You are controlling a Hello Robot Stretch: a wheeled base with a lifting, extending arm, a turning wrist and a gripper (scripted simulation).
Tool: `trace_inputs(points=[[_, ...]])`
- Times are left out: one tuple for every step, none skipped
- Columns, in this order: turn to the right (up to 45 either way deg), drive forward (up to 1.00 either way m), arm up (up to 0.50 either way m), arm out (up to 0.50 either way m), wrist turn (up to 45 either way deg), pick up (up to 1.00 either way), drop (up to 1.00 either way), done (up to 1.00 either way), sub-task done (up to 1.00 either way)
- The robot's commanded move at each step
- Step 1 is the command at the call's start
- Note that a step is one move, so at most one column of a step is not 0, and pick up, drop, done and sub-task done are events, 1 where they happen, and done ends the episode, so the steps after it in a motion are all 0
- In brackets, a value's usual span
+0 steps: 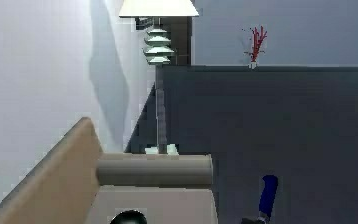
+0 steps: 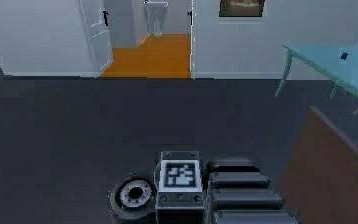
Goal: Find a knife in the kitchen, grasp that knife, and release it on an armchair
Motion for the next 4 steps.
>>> trace_inputs(points=[[45.0, 0.0, 0.0, 0.0, 0.0, 0.0, 0.0, 0.0, 0.0], [33.0, 0.0, 0.0, 0.0, 0.0, 0.0, 0.0, 0.0, 0.0], [-45.0, 0.0, 0.0, 0.0, 0.0, 0.0, 0.0, 0.0, 0.0], [-45.0, 0.0, 0.0, 0.0, 0.0, 0.0, 0.0, 0.0, 0.0]])
